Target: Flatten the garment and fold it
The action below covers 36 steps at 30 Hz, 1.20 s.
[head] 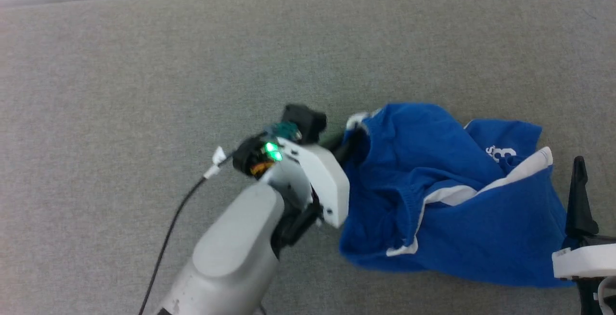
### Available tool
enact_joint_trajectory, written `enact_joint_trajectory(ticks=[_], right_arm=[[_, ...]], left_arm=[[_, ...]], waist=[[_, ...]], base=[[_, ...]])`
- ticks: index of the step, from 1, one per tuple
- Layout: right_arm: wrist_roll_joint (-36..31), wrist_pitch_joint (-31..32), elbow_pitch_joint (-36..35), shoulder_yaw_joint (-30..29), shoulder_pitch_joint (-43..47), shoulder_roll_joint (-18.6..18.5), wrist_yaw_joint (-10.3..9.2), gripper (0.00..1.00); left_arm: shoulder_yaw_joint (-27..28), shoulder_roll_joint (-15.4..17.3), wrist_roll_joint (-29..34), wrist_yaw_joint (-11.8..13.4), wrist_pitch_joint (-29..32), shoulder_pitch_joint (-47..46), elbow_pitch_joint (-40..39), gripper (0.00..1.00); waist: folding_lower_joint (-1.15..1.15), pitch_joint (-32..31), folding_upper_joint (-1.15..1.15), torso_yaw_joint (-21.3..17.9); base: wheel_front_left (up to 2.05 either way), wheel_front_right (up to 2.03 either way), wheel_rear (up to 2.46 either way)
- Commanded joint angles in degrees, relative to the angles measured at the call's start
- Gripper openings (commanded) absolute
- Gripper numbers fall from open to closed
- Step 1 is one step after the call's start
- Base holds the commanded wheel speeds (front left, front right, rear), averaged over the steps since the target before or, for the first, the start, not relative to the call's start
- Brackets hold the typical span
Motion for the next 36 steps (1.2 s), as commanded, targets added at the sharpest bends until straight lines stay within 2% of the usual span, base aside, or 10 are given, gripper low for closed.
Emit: enact_joint_trajectory(ticks=[1,6,11,12,14,15,22,27,31,36], right_arm=[[0.0,-0.1,0.0,-0.1,-0.6,0.0,-0.05,1.0],[-0.2,0.4,-0.5,-0.2,-0.2,0.0,-0.05,1.0],[-0.4,1.1,-1.2,0.2,0.3,0.0,-0.05,1.0],[-0.5,1.3,-1.3,0.2,0.3,0.0,-0.05,1.0],[-0.7,1.7,-1.6,0.4,0.2,0.0,-0.05,1.0],[-0.8,1.9,-1.7,0.4,0.2,0.0,-0.05,1.0],[-1.6,3.1,-1.9,0.7,0.1,0.0,-0.05,1.0],[-1.9,3.8,-1.9,0.3,1.1,0.0,-0.05,1.0],[-1.7,4.2,-2.0,0.4,2.0,0.0,-0.05,1.0],[-1.1,4.3,-1.7,1.1,1.8,0.0,-0.05,1.0]], left_arm=[[1.0,0.1,-0.1,-0.1,-1.7,-2.1,-1.2,0.0],[7.1,3.5,0.3,1.4,-9.8,-5.4,-7.6,0.0],[12.3,8.9,-0.7,3.7,-10.8,-2.5,-7.6,0.0],[12.8,9.9,-0.9,3.6,-11.1,-1.6,-6.7,0.13],[14.0,11.1,-1.6,3.9,-11.8,0.3,-3.9,0.65],[14.5,11.3,-2.2,3.9,-12.2,1.3,-2.3,1.0],[17.8,8.1,-6.4,4.6,-17.7,4.3,3.8,1.0],[17.2,7.3,-5.7,5.6,-19.9,6.1,-2.6,1.0],[12.6,7.4,-4.2,5.7,-14.0,8.4,-11.1,1.0],[6.3,6.7,-2.2,8.2,-4.0,10.8,-15.0,1.0]], waist=[[0.0,-0.7,0.0,0.5],[0.0,-1.6,0.0,1.2],[0.0,-1.4,0.0,1.4],[0.0,-1.2,0.0,1.3],[0.0,-0.8,0.0,1.3],[0.0,-0.7,0.0,1.4],[0.0,-1.8,0.0,2.3],[0.0,-4.2,0.0,3.4],[0.0,-5.5,0.0,4.4],[0.0,-5.4,0.0,4.9]], base=[[0.0,0.0,0.0],[0.0,0.0,0.0],[0.0,0.0,0.0],[0.0,0.0,0.0],[0.0,0.0,0.0],[0.0,0.0,0.0],[0.0,0.0,0.0],[0.0,0.0,0.0],[0.0,0.0,0.0],[0.0,0.0,0.0]])
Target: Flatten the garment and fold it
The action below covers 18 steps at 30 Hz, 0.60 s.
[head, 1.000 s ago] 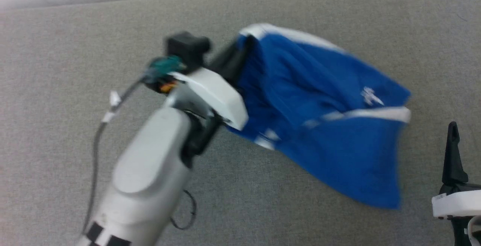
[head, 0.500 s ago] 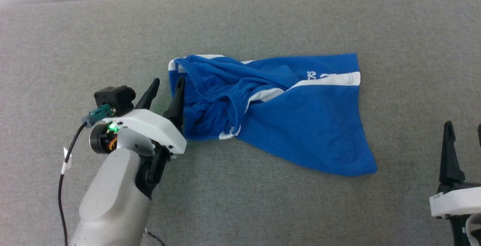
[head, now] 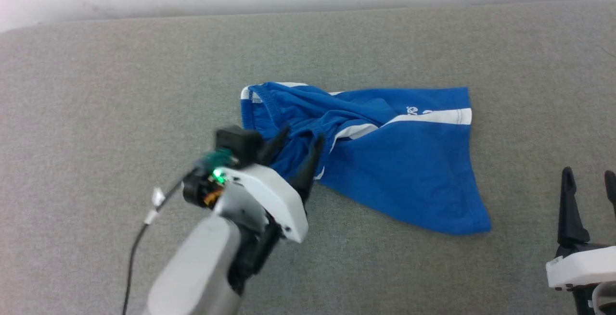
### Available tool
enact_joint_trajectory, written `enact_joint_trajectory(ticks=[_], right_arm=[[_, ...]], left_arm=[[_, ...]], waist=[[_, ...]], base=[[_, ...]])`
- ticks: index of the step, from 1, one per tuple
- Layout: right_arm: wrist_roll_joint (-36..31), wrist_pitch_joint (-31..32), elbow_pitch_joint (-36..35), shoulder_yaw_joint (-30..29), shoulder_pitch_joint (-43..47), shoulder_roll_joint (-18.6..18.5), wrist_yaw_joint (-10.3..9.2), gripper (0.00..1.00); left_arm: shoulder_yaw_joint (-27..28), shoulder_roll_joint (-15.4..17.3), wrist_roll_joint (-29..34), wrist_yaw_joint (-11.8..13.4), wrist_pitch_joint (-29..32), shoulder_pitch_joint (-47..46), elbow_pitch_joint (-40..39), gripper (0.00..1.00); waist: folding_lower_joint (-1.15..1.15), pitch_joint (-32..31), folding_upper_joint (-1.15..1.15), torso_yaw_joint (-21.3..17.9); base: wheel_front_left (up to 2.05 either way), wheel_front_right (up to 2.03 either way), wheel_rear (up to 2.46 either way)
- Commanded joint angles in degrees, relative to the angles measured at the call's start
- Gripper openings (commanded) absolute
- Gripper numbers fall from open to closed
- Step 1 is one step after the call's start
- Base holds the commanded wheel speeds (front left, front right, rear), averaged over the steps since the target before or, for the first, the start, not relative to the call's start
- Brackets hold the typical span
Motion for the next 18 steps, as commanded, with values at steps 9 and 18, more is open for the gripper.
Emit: enact_joint_trajectory(ticks=[9,18], right_arm=[[1.0,-0.4,0.7,0.7,-1.2,0.0,-0.05,1.0],[1.5,-1.3,2.3,0.8,-1.8,0.0,-0.05,1.0]], left_arm=[[-3.7,-1.0,2.6,2.5,4.4,0.5,4.1,1.0],[-1.6,-1.8,-0.8,1.1,2.6,-0.6,4.2,0.0]], waist=[[0.01,2.2,0.0,-1.1],[0.01,2.3,0.0,-1.2]], base=[[0.0,0.0,0.0],[0.0,0.0,0.0]])
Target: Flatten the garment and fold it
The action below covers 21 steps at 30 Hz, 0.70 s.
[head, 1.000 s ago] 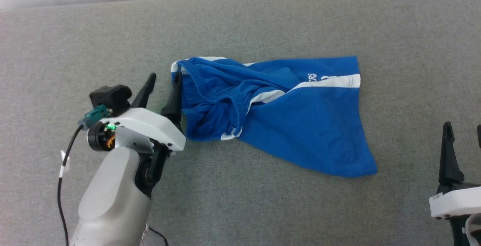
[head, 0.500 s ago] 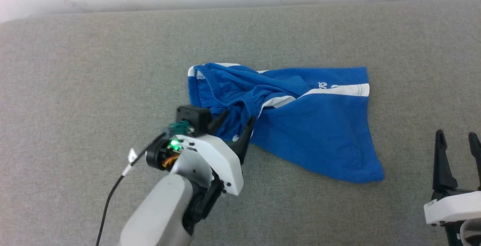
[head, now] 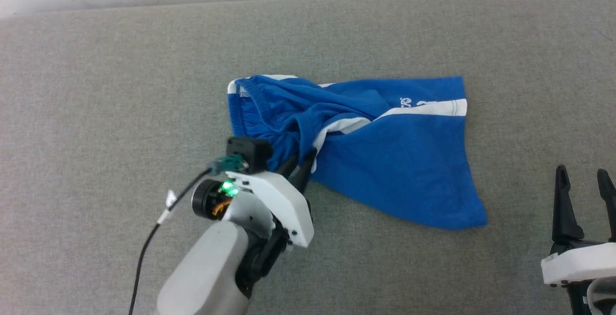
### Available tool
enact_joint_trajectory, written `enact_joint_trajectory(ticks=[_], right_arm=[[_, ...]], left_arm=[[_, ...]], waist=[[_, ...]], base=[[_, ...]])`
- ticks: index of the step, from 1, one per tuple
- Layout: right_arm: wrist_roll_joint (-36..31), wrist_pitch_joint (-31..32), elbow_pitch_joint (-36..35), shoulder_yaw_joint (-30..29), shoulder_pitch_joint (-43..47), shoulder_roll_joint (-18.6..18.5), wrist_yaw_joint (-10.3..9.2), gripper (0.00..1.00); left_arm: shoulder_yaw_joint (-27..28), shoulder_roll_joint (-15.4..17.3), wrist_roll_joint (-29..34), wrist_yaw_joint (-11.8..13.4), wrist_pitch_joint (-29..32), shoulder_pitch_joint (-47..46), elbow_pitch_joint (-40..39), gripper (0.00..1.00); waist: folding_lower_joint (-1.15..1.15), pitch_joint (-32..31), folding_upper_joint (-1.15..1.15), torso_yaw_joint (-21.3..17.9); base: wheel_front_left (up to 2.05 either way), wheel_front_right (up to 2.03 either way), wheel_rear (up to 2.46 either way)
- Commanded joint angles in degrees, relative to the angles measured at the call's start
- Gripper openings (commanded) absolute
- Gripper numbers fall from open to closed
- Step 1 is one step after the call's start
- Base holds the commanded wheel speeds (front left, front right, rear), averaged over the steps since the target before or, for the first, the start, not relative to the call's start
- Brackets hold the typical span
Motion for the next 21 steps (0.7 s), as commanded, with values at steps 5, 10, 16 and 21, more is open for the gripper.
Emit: enact_joint_trajectory(ticks=[5,10,16,21], right_arm=[[0.1,-0.6,0.7,-0.4,-0.4,0.0,-0.05,1.0],[-0.1,0.1,0.7,0.3,0.0,0.0,-0.05,1.0],[-0.2,2.2,1.2,1.4,0.8,0.0,-0.05,1.0],[-0.6,6.5,2.1,2.3,2.4,0.0,-0.05,1.0]], left_arm=[[5.8,-1.9,-8.8,-1.4,-1.8,0.4,-10.2,0.0],[10.3,-0.4,-15.2,-0.5,-0.3,6.6,-21.6,0.0],[13.2,2.8,-19.3,0.8,1.7,17.3,-27.2,0.0],[13.7,5.2,-23.5,-0.7,3.6,26.3,-27.5,0.0]], waist=[[-0.01,-1.5,0.0,1.4],[-0.01,-2.0,0.0,2.3],[-0.01,-2.0,0.0,3.1],[-0.01,-1.9,0.0,4.3]], base=[[0.0,0.0,0.0],[0.0,0.0,0.0],[0.0,0.0,0.0],[0.0,0.0,0.0]])
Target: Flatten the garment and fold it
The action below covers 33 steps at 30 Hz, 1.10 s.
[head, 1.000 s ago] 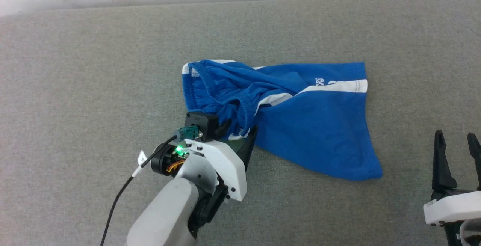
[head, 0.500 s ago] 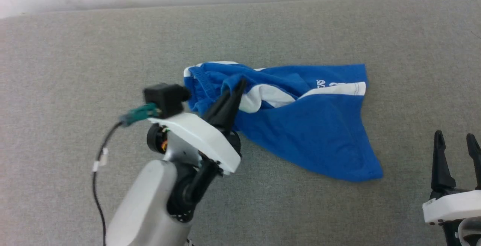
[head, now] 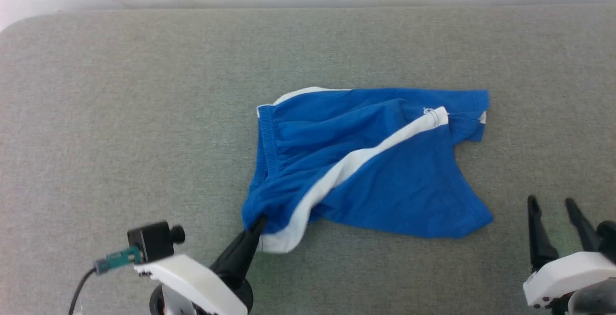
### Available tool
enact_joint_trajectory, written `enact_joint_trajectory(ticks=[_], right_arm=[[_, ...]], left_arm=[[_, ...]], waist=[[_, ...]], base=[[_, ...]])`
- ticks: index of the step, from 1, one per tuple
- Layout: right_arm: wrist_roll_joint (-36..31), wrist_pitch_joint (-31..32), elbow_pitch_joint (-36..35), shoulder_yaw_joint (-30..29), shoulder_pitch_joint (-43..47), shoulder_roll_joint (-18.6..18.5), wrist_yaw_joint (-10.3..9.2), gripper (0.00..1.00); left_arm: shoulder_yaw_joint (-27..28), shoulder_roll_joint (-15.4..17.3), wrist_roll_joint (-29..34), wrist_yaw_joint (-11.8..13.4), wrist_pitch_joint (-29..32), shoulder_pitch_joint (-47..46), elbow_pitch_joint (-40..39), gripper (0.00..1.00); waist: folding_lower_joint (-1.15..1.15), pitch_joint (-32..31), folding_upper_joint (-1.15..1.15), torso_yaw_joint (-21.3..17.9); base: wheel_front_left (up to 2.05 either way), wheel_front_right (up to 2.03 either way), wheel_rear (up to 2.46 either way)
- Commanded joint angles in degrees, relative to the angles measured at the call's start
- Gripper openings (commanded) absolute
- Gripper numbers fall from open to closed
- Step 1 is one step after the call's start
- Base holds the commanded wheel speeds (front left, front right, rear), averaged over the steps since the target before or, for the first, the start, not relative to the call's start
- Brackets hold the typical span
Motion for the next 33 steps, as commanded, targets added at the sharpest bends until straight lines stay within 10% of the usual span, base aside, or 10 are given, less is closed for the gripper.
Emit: enact_joint_trajectory(ticks=[1,3,4,5,6,20,33], right_arm=[[-0.3,0.7,0.2,0.2,0.5,0.0,-0.05,1.0],[-0.4,2.5,0.2,0.8,0.8,0.0,-0.05,1.0],[-0.4,3.1,0.0,1.2,0.7,0.0,-0.05,1.0],[-0.4,3.4,-0.4,1.5,0.5,0.0,-0.05,1.0],[-0.7,3.7,-0.8,1.9,0.2,0.0,-0.05,1.0],[-4.5,11.8,-2.7,14.7,-11.6,-0.9,-0.05,1.0],[-4.7,17.9,8.8,14.7,-20.0,-6.2,-0.05,1.0]], left_arm=[[0.2,0.1,-0.4,-0.7,-0.1,0.5,0.2,0.0],[0.5,-0.5,-1.0,-0.8,-0.9,1.4,1.0,0.0],[0.5,-1.0,-1.4,-0.9,-1.2,1.6,1.4,0.23],[0.7,-1.6,-1.9,-0.8,-1.7,1.6,1.9,0.89],[1.3,-2.3,-2.0,-0.5,-2.7,1.3,2.3,1.0],[8.6,-2.2,9.2,2.4,-20.6,-0.8,11.3,1.0],[4.6,-4.4,15.9,1.6,-27.4,-2.4,20.0,1.0]], waist=[[0.0,0.0,0.0,0.6],[0.0,-0.2,0.0,1.2],[0.0,-0.3,0.0,1.4],[0.0,-0.4,0.0,1.7],[0.0,-0.6,0.0,1.9],[0.0,-3.9,0.0,3.6],[0.0,-2.4,0.0,8.5]], base=[[0.0,0.0,0.0],[0.0,0.0,0.0],[0.0,0.0,0.0],[0.0,0.0,0.0],[0.0,0.0,0.0],[0.0,0.0,0.0],[0.0,0.0,0.0]])
